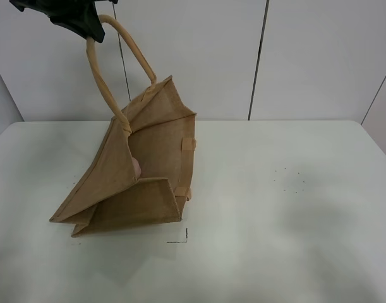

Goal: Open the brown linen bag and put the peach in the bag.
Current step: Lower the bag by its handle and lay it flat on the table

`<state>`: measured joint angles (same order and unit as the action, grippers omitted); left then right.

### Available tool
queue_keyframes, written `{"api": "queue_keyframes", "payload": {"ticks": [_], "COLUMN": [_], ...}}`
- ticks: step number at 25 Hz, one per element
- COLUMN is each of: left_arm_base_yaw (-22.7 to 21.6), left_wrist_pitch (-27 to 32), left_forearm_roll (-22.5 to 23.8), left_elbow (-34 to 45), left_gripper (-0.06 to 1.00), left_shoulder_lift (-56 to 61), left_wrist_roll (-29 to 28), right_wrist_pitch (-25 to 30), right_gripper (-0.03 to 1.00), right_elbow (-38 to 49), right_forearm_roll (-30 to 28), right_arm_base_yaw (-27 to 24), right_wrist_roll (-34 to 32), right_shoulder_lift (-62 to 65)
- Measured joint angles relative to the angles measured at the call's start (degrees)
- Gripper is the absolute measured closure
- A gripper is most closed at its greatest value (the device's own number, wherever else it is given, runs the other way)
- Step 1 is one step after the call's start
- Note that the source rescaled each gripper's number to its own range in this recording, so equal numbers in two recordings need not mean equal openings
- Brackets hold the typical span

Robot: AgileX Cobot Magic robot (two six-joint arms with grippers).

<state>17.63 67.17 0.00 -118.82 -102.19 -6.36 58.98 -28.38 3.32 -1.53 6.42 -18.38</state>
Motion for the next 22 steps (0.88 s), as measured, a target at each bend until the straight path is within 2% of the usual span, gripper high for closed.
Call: {"api": "queue_keyframes", "payload": {"ticks": [11, 22], "left_arm_base_yaw": [0.0, 0.0], "left_wrist_pitch": [0.0, 0.0], "left_forearm_roll": [0.0, 0.0], "left_elbow": [0.0, 0.0], "left_gripper": [0.94, 0.94], "left_shoulder_lift": [0.0, 0.0], "left_wrist_roll": [0.1, 0.1], "right_wrist_pitch": [0.0, 0.0], "right_gripper": [-0.03, -0.03], "right_elbow": [0.0, 0.0], "right_forearm_roll": [-0.4, -0.6], "right_arm_base_yaw": [1.0, 1.0], "right_wrist_roll": [-1.0, -1.0], "right_shoulder_lift": [1.0, 18.5]}}
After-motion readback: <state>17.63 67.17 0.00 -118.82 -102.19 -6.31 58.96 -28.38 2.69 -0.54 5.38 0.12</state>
